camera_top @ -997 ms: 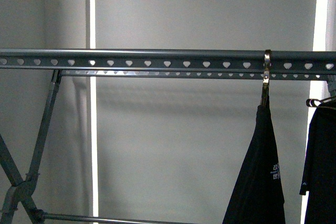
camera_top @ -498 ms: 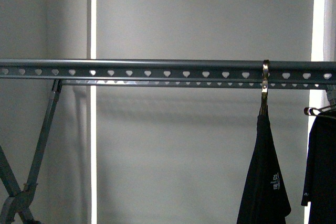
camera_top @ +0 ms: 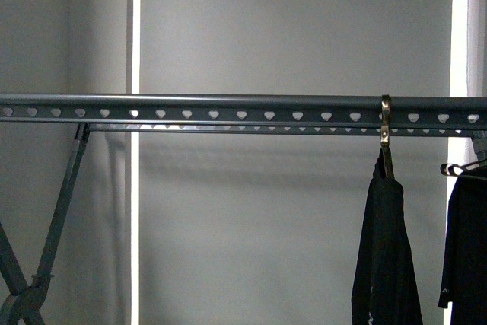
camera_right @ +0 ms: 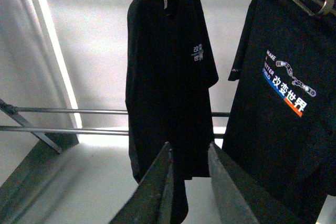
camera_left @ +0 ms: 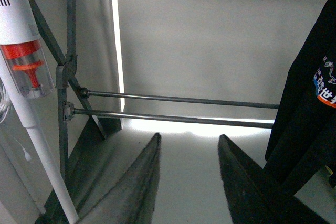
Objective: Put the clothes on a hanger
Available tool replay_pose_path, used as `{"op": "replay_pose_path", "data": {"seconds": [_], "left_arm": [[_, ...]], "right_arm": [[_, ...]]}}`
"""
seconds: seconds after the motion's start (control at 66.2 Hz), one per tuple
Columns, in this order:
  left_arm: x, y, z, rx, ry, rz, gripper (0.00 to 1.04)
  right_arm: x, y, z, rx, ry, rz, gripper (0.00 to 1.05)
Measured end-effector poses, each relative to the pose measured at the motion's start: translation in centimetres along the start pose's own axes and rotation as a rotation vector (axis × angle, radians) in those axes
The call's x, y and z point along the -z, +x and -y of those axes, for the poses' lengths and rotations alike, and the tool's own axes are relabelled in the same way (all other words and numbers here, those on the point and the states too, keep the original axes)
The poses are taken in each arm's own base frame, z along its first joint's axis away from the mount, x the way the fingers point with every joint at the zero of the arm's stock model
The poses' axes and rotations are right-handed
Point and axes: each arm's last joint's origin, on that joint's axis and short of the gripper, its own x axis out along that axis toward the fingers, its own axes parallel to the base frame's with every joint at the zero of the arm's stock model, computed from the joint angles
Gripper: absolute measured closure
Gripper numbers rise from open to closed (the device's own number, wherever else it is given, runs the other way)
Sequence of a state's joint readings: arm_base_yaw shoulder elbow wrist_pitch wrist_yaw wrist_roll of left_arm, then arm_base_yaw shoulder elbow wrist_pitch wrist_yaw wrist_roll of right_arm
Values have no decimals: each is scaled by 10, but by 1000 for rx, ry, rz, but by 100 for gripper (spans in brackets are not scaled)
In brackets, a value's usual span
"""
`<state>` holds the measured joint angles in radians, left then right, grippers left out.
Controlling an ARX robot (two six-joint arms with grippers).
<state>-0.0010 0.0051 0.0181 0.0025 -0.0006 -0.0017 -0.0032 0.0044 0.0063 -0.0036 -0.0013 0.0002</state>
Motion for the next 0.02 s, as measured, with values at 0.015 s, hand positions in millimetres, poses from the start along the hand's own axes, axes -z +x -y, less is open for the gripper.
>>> {"op": "replay_pose_path", "data": {"seconds": [0.015], "left_arm": [[0,0,0,0,0,0,64]], "right_arm": [[0,0,0,0,0,0,71]]}}
